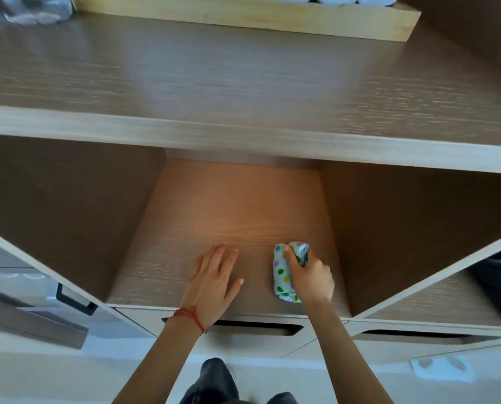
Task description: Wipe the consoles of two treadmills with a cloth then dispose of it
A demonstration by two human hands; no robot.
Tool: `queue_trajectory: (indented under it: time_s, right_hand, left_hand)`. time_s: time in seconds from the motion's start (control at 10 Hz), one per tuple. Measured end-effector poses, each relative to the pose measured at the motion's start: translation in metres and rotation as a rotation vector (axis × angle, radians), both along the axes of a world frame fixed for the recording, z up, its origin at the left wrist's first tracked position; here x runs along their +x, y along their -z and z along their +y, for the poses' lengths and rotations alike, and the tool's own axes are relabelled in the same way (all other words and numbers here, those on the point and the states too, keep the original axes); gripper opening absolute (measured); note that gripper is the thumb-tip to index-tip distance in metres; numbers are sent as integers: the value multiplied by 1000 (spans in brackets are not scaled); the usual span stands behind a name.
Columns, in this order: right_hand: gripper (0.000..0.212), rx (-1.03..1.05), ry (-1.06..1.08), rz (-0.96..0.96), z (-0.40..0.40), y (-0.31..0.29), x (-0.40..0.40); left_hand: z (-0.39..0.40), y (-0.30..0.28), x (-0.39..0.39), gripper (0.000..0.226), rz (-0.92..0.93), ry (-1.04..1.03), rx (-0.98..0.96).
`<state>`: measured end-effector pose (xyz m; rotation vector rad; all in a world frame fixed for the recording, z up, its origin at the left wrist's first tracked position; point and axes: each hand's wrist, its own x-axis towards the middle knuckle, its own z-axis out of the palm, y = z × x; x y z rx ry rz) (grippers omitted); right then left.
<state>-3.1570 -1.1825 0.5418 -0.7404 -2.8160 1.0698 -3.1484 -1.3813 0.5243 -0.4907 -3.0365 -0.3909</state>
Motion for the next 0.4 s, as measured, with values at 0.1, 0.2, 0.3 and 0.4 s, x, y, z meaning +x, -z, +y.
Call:
queue_trajectory:
  time_s: [0.1,0.2,0.3,0.4]
  right_hand:
    - [48,23,2,28,-2,1,0]
    - [47,-8,-30,77,1,2,2]
    - [49,0,-70,96,3,-4,12]
    - [50,16,-102,203,6,-9,24]
  left_hand:
    - [0,1,2,67,-3,10,8]
    - [0,-2,6,69,-17,1,9]
    - [-3,-5,12,68,35,10,14]
    - [-1,-8,19,67,68,-10,49]
